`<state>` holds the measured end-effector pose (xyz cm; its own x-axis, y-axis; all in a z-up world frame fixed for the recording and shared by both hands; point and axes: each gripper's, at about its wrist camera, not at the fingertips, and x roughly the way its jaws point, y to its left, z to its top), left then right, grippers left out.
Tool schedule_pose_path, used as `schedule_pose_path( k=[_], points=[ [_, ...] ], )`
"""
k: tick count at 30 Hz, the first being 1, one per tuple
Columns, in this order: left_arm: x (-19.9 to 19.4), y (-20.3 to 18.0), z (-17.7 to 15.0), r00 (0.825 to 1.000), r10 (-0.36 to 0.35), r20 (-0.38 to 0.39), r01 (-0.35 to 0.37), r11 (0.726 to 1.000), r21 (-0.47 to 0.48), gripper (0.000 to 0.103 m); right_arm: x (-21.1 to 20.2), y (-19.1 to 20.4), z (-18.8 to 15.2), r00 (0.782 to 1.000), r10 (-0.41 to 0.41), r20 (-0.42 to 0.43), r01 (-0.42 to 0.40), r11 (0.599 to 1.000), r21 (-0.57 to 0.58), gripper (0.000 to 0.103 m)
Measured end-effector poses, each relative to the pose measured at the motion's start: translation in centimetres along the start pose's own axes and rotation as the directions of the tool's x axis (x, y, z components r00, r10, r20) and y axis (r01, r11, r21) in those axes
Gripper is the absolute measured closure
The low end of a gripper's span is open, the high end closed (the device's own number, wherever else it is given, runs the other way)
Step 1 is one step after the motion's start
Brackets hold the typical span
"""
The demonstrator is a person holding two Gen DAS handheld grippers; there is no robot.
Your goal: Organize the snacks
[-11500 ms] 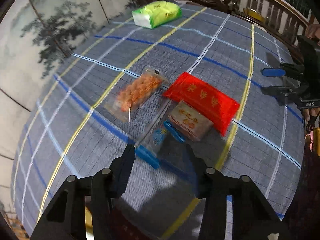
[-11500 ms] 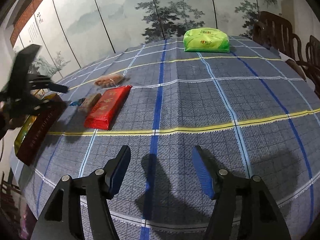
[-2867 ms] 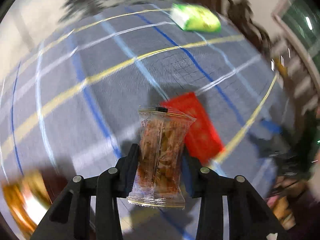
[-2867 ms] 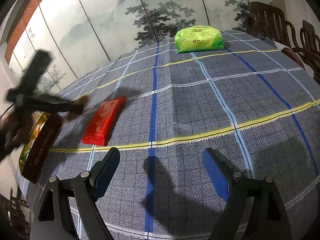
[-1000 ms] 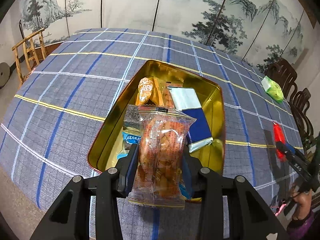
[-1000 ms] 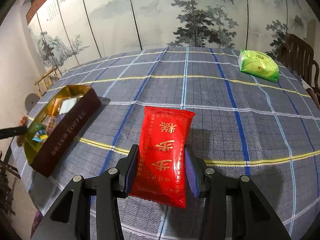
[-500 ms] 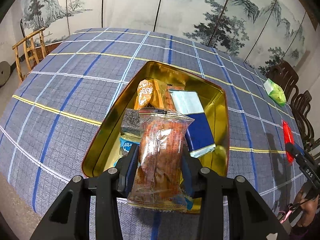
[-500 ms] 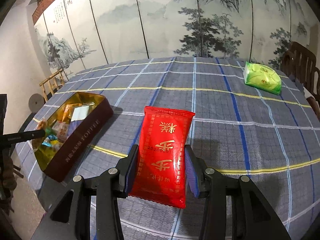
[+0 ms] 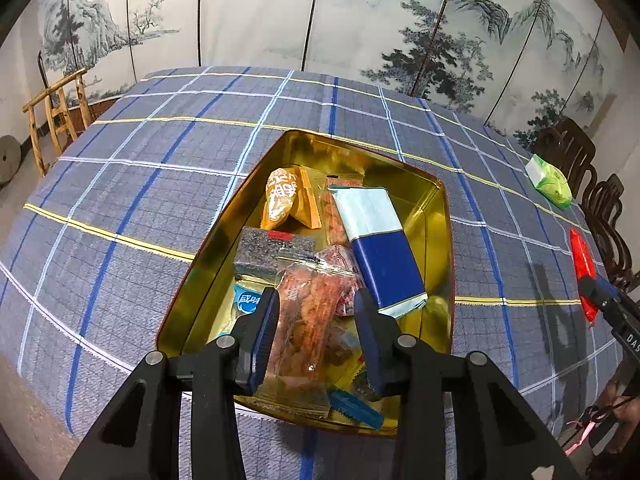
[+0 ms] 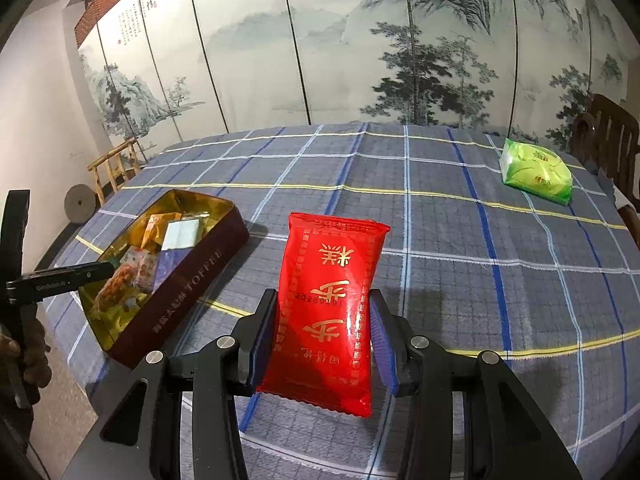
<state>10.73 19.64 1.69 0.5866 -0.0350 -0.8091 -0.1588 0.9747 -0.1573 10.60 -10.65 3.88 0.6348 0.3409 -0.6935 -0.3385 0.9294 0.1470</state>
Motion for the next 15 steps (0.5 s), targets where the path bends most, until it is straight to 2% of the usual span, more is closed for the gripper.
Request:
schedule_pose_path(
  k=[12,15],
  points=[
    [-0.9,0.3,-0.7,0.999,0.033,0.021,-0.033,0.999,0.006,0.067,0.0,2.3,0.9,0.999,0.032,-0.003,-0.032,0.999,-0.029,0.058],
    [-1.1,0.4,-0.8,0.999,0.037,0.025,-0.037,0.999,0.004,0.063,0.1,3.0,1.0,0.999,0.044,-0.005,-0.044,0.998,-0.036,0.058]
  ],
)
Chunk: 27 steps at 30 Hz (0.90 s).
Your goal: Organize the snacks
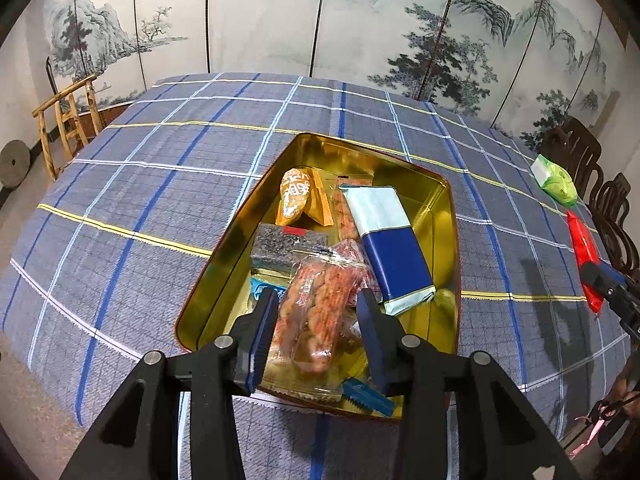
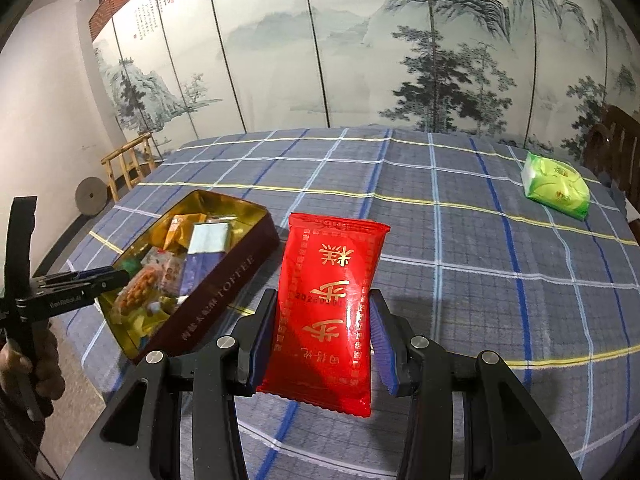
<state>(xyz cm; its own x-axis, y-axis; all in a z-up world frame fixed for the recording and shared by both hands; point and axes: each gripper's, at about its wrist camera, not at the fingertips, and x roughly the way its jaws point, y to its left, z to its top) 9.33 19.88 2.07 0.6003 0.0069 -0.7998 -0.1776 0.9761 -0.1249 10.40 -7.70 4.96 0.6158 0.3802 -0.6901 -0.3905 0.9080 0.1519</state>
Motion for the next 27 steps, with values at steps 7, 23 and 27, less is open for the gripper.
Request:
schedule_pose_path(
  k=[7,23,27],
  points=[
    [-0.7,0.4,0.0,1.0,0.017,0.023,-0.017,1.0,-0.001,0.051,0.4,1.5,0.4,1.0,0.026,-0.01,-0.026,0.999,-0.022,0.058],
    [-1.8,1.6,-0.5,0.994,0.09,0.06,-0.091,0.996,0.002,0.036,1.5,5.1,0.9,0.998,0.061,-0.035,-0.064,0.995,-0.078,0.058],
    [-2.0,2.1,-0.8,0.991,0.117,0.065,-0.116,0.993,-0.009,0.03,1.7,6.3,1.3,0.996,0.078,-0.039,-0.081,0.992,-0.096,0.058]
  ],
)
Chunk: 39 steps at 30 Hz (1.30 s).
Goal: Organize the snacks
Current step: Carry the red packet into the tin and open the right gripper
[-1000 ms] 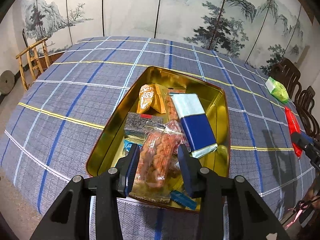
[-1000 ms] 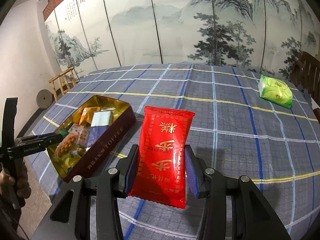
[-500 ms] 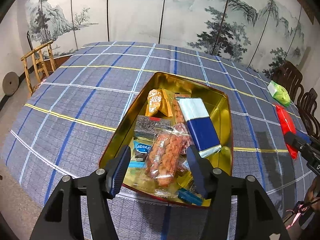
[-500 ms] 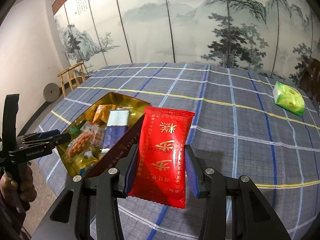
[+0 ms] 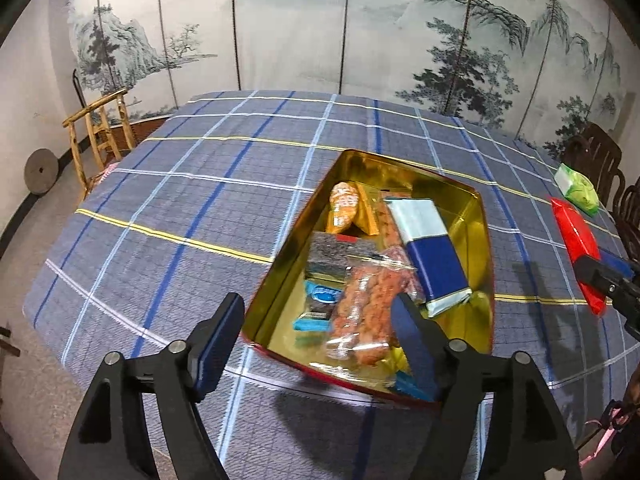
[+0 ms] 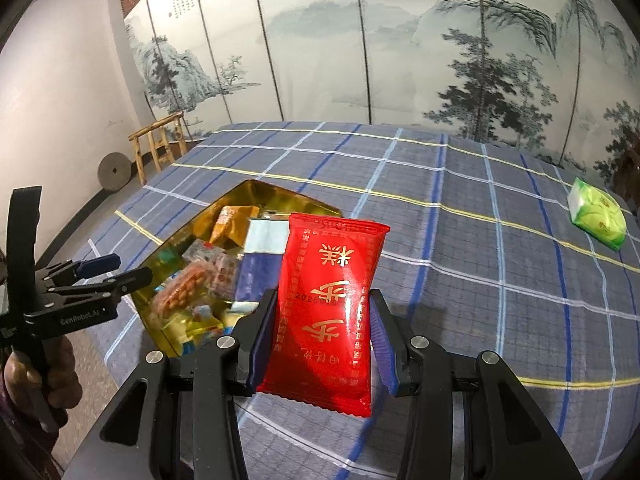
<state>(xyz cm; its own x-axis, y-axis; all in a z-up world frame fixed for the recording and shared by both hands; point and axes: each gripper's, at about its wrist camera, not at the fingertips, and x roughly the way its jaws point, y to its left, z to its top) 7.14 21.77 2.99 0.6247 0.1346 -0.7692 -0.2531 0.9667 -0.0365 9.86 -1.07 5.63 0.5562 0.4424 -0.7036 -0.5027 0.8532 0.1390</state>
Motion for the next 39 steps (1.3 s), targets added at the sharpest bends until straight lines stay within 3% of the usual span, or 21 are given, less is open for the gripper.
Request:
schedule_pose_path(
  k=[10,25,39],
  points=[
    [-0.7,1.7,-0.5,0.995,0.09,0.032,-0.09,0.996,-0.017,0.017,1.8,3.2,1.3,0.998,0.059,-0.023,-0.06,0.998,-0.036,0.058],
    [-0.6,3.5,-1.2,0.992,0.123,0.04,-0.122,0.992,-0.033,0.014,6.6,7.0,3.3,0.988,0.133,-0.078,-0.136,0.99,-0.043,0.058],
    [0.1,4.8,-1.6,0.986,0.165,0.025,-0.164,0.986,-0.039,0.011,9.5,9.2,4.2,0.982,0.146,-0.118,-0.153,0.987,-0.05,0.058]
  ],
)
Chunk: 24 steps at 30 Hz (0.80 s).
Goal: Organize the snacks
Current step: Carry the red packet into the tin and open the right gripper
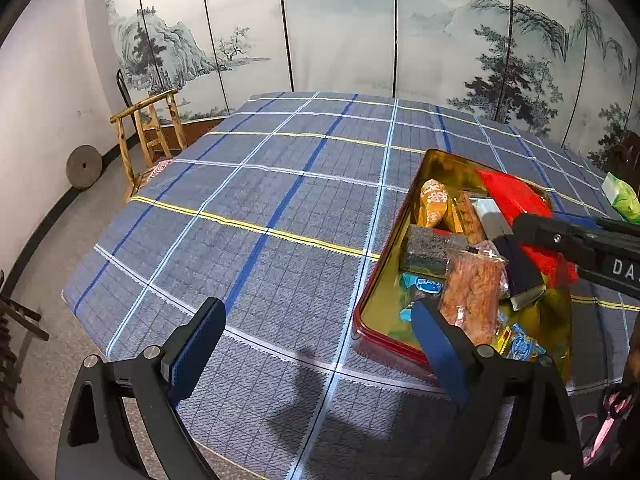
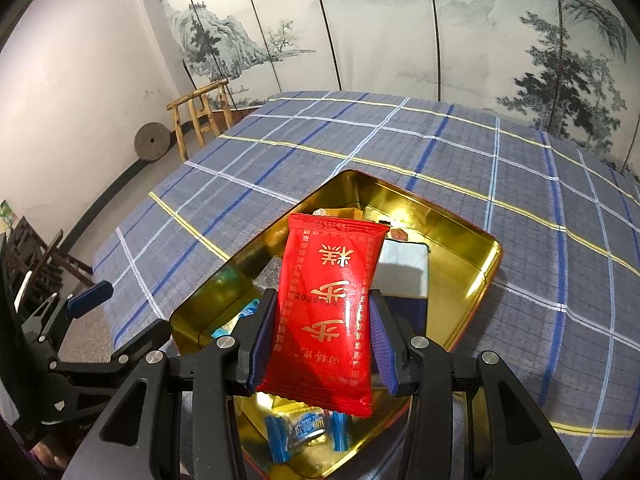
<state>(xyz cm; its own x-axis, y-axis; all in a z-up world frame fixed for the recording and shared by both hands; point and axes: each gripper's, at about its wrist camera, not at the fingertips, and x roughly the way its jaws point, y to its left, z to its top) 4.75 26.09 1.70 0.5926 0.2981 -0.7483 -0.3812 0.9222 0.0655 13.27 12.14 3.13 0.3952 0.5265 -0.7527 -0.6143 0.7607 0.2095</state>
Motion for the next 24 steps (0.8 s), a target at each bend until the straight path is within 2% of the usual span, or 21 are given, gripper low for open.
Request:
schedule_pose_path(
  k=[24],
  points=[
    [1.6,1.7,-0.7,1.0,0.001,-0.007,-0.001,1.0,-0.016,0.01,3.9,0.0,0.7,0.999,-0.024,-0.038,0.025,0.999,0.025,0.058]
  ],
)
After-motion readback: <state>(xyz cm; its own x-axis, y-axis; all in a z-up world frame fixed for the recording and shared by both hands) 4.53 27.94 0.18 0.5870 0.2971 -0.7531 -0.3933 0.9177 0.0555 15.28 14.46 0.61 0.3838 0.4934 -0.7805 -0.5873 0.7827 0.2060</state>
